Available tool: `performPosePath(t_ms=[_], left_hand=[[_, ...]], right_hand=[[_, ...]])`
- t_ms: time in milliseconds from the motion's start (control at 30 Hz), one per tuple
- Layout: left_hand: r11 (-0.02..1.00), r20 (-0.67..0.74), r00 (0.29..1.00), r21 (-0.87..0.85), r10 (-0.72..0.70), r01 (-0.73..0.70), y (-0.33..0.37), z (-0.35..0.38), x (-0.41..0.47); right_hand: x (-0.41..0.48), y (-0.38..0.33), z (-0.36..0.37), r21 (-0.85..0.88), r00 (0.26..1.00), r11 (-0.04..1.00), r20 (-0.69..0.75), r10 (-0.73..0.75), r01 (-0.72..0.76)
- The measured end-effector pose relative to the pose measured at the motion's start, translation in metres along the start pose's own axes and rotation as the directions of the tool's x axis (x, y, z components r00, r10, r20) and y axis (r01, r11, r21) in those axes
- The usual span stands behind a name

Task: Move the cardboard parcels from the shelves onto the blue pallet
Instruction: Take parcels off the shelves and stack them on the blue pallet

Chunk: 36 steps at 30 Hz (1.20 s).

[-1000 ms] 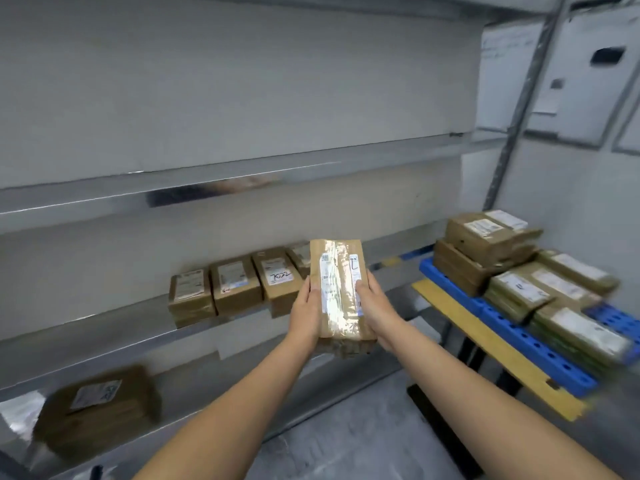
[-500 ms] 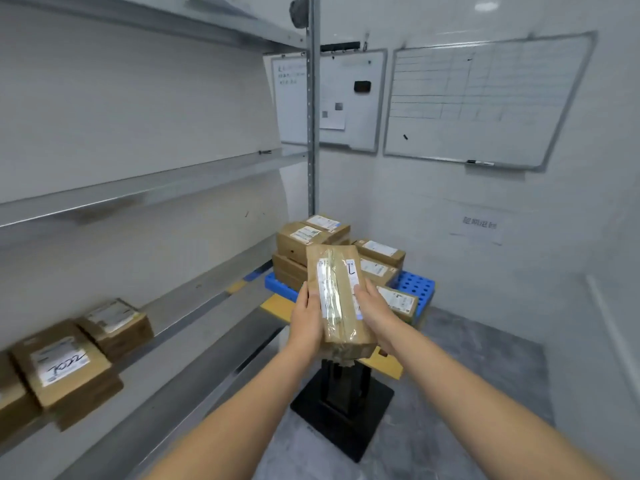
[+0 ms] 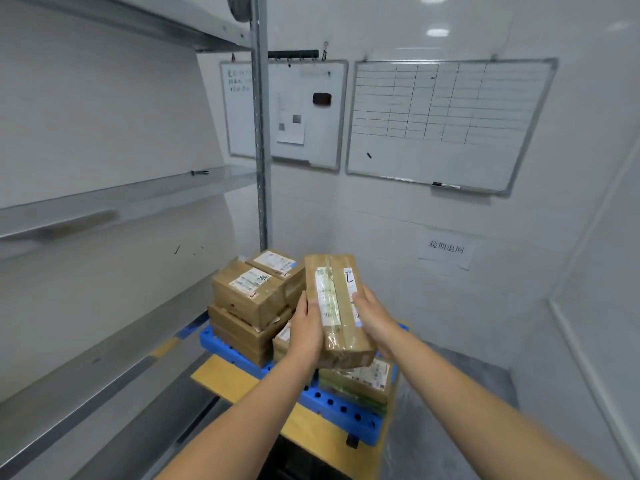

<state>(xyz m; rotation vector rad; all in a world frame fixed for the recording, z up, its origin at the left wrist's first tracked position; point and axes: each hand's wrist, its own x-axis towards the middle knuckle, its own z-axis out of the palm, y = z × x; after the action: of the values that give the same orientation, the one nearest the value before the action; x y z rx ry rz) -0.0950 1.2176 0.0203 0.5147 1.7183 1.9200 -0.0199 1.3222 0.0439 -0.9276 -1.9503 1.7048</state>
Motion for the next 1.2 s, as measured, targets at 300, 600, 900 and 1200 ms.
performPosePath(t_ms=[300, 600, 900, 1200], left_hand=[[0.999, 0.063, 0.997, 0.027, -0.034, 0.033, -0.023, 0.058, 0.087], [0.998, -0.067, 0.997, 0.042, -0.038, 0.041, -0.031, 0.091, 0.159], [0.999, -0.307, 0.951, 0.03, -0.031, 0.043, -0.049, 0.159, 0.228], [0.994, -0.491, 0.871, 0.075, -0.027, 0.073, -0.055, 0.211, 0.266]], right_hand=[[0.096, 0.027, -0.047, 0.029, 0.997, 0.999, -0.055, 0.044, -0.043], [0.183, 0.023, -0.066, 0.008, 0.996, 0.999, 0.083, 0.04, -0.041], [0.289, 0.034, -0.116, 0.001, 0.945, 0.999, 0.324, 0.04, -0.043], [0.359, 0.04, -0.146, -0.007, 0.857, 0.998, 0.512, 0.054, -0.059]])
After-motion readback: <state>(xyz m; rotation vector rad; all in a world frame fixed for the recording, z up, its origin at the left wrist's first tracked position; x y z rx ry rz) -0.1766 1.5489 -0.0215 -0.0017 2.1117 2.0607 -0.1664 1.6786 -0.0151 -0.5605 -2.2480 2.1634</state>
